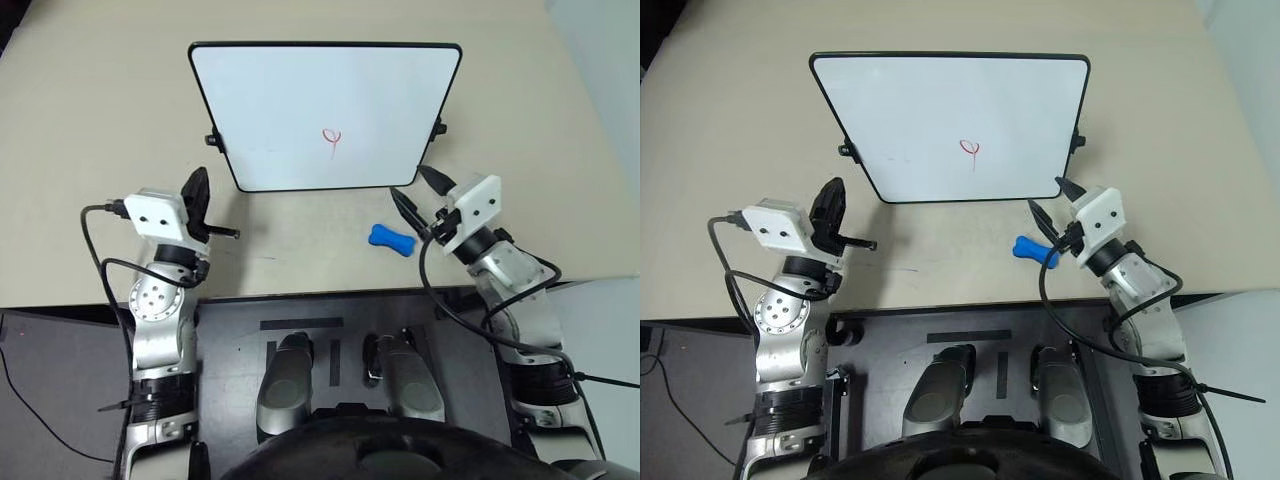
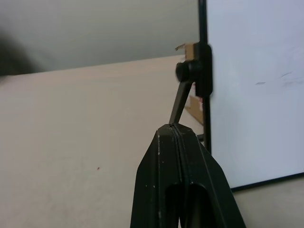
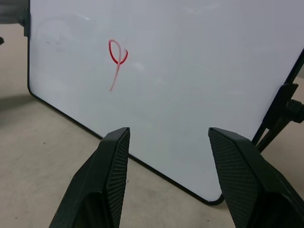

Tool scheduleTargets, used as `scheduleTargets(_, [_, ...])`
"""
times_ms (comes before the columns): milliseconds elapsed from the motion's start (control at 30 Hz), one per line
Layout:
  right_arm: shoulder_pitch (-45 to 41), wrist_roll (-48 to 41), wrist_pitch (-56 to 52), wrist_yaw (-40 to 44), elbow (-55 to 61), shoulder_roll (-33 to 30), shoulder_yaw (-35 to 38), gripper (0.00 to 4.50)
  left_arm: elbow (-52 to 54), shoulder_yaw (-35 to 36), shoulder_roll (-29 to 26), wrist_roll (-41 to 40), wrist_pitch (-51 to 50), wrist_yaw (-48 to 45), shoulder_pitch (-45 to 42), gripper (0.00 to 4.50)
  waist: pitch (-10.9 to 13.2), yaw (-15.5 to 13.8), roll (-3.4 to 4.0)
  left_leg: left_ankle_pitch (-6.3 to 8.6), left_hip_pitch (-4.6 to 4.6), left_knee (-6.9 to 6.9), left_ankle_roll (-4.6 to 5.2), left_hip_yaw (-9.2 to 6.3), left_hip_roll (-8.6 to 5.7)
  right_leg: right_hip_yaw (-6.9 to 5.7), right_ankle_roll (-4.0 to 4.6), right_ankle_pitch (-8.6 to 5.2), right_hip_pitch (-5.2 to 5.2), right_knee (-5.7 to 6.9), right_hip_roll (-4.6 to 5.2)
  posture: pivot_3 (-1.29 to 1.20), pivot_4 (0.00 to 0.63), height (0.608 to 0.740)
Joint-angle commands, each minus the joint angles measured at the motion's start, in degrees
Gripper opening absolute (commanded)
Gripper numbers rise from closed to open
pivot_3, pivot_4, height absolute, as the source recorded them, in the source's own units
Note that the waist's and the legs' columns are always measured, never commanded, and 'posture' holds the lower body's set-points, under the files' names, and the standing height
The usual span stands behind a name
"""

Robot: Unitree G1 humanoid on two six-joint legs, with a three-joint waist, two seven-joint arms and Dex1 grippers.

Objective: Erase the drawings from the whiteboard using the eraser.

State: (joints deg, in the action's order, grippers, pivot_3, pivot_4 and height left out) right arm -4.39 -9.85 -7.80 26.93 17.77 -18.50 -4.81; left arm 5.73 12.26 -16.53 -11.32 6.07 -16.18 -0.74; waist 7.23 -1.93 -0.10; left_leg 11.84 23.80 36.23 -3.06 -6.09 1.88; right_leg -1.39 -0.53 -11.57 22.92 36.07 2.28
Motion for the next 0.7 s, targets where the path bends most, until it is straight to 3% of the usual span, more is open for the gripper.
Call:
scheduleTargets(33, [0.4,-0.4,0.8,0.2,2.5,0.4,-0.1,2.77,1.9,-0.1,-0.7,-0.8,0.3,-1.3,-0.6,0.0,0.0,0.0,0.0,0.0,0.0,0.0,0.0,0.0,0.0,0.0,0.0,0.0,0.0,0.0,0.0,0.0,0.15,0.74])
scheduleTargets(300, [0.8,-1.0,-0.2,1.8,3.0,-1.1,-0.1,2.77,1.2,-0.2,-0.8,-0.4,0.2,-2.2,-1.3,0.0,0.0,0.0,0.0,0.01,0.01,0.0,0.0,-0.04,0.0,0.01,0.0,0.0,0.0,-0.01,0.0,0.0,0.15,0.74])
scheduleTargets(700, [-3.4,-3.4,-8.5,15.1,4.5,-9.4,-6.0,2.77,6.1,-0.8,1.0,1.1,0.5,-0.3,3.4,0.0,0.0,0.1,-0.02,0.0,0.04,0.01,0.0,0.2,-0.04,0.04,-0.05,-0.03,0.0,-0.05,-0.02,0.0,0.15,0.74])
